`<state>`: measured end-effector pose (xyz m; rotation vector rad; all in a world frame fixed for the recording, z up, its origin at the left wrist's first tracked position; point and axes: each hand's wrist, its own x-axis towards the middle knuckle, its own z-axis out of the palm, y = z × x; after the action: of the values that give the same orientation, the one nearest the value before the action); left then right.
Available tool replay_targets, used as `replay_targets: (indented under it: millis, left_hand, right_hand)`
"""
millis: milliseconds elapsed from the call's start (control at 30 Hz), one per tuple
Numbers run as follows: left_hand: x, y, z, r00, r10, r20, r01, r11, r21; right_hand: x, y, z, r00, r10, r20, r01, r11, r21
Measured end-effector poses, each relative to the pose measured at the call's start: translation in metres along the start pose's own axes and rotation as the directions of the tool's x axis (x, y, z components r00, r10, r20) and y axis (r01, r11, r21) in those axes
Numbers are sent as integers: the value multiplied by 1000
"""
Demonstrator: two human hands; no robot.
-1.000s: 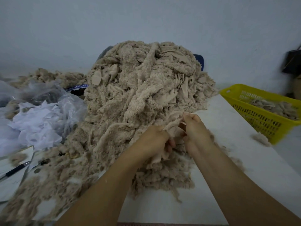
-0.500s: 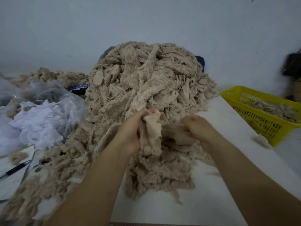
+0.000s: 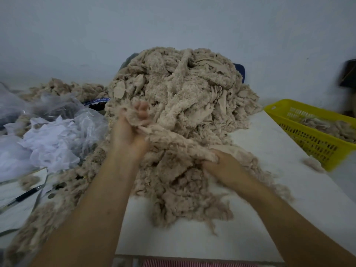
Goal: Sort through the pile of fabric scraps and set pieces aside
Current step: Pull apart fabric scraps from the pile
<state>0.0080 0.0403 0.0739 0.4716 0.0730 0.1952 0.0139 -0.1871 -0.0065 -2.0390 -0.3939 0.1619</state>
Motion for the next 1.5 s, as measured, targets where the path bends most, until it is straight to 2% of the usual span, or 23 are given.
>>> replay_targets:
  millis: [67,100,167,267,333,400,500,600,667,767,867,1000,1067,1100,1133,1167,1200,1233,1267,1300,1367,1433,1500]
  left_hand:
    - [0,6,-11,996,72,-45,-54,949,310]
    - [-3,2,-16,994,99,-37,-66,855,515]
    - [-15,-14,-20,998,50,37,-58,544,837]
    - [-33,-41,-13,979,-182,96,-60,195,979]
    - [-39,-53,-8,939,-331,97,-71,88,994]
    - [-44,-55,-7,928,-358,105,-43,178,983]
    - [-43,-42,-10,979,-203,31,57,415,908]
    - [-32,-23,-19,993,-101,-61,112,633,766]
    - [-28,-23,-23,992,-104,-68,118,634,764]
    - [-28,-47,-21,985,-170,20,87,602,794]
    - [-33,-76,-12,962,-267,59,118,599,792]
    - [-37,-92,-13,926,-363,108,107,525,844]
    - [-37,-91,-18,901,-388,196,53,546,836]
    - [-36,-89,-21,894,-387,225,32,556,830]
    - [-34,-88,-22,896,-379,231,20,554,832]
    - [-32,-87,-23,906,-364,218,12,534,845]
    - [-29,-88,-24,917,-346,199,4,506,863]
    - [-27,-91,-26,928,-327,182,-7,471,882]
    - [-25,-94,-27,939,-301,166,-19,436,900]
    - [-23,-97,-27,950,-273,151,-32,397,917]
    - [-19,-106,-29,969,-219,110,-45,281,959]
    - [-18,-115,-30,981,-187,56,-35,114,993]
    - [-18,-121,-31,986,-159,47,-54,-37,998]
  right_hand:
    - [-1,0,-20,999,40,-18,-38,996,86]
    - [-3,-3,-26,998,52,-35,-47,992,116]
    - [0,-7,-33,996,-31,-78,41,991,129]
    - [3,-19,-30,982,-153,-107,158,987,41]
    - [3,-24,-27,976,-192,-104,188,981,-41]
    - [0,-22,-28,973,-200,-113,187,976,-114]
    - [-6,-11,-39,941,-218,-258,150,954,-260]
    - [-13,7,-56,915,-131,-382,65,981,-183]
    - [-15,7,-56,950,-80,-300,28,984,-174]
    - [-12,-7,-31,979,-189,-82,171,967,-187]
    - [-9,-23,2,973,-227,-45,223,972,-73]
    - [-9,-11,11,998,-65,2,65,998,-25]
    - [-4,-4,-3,1000,7,-28,-3,990,141]
    - [0,-2,-19,997,39,-70,-10,926,378]
    - [2,-1,-38,988,80,-129,26,746,665]
    - [5,-1,-59,971,145,-191,106,456,884]
    - [8,6,-77,943,231,-241,190,221,956]
    - [10,12,-91,911,329,-248,211,144,967]
    - [11,18,-96,884,393,-252,167,238,957]
    - [11,24,-92,858,427,-285,66,460,886]
    - [10,43,-73,807,378,-455,-177,888,423]
    - [5,58,-57,803,218,-554,-308,949,-74]
    - [1,62,-50,848,180,-499,-343,904,-257]
